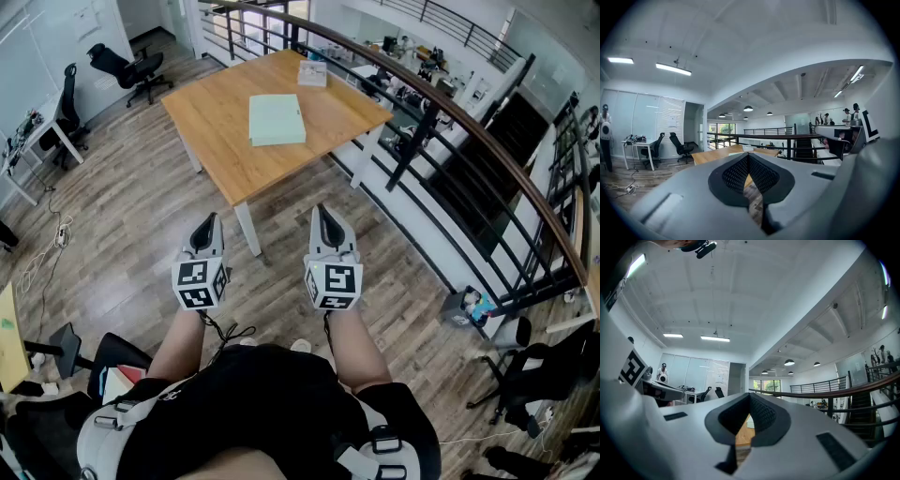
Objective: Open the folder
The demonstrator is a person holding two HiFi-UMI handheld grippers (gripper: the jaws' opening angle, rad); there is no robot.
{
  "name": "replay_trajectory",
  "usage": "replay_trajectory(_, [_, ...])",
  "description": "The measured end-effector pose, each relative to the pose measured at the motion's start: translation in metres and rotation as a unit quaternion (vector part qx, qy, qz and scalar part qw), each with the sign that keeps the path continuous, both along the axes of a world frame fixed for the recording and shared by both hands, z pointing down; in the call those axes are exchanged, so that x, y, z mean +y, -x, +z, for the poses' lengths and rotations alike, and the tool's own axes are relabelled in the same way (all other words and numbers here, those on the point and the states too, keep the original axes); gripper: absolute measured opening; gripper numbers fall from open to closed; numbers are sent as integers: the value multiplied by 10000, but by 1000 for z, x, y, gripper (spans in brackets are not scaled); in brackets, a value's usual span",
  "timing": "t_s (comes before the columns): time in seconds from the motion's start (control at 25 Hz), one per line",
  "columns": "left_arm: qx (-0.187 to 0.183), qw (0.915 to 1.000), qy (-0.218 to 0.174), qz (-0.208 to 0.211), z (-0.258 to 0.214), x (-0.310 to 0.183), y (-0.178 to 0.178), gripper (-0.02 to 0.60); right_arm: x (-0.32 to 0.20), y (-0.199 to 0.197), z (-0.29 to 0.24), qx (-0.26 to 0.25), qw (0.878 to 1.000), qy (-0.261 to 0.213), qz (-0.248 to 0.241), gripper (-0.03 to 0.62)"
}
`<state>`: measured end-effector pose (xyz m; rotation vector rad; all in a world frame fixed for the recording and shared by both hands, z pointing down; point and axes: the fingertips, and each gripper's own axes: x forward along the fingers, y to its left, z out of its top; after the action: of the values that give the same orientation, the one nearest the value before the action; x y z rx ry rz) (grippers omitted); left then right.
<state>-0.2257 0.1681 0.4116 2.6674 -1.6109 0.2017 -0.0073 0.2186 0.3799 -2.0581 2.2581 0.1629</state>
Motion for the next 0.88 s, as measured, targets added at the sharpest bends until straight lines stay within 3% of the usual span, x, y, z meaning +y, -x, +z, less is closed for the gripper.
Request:
replay_trajectory(0.56, [-15,10000,20,-80,4,-43,-16,2,-38,-18,6,-99,9999,12,-88,6])
replay_trajectory(0.88, [-281,9996,-47,-90,8,-53,-44,2,-51,-46,13,-180,9998,43,-73,6])
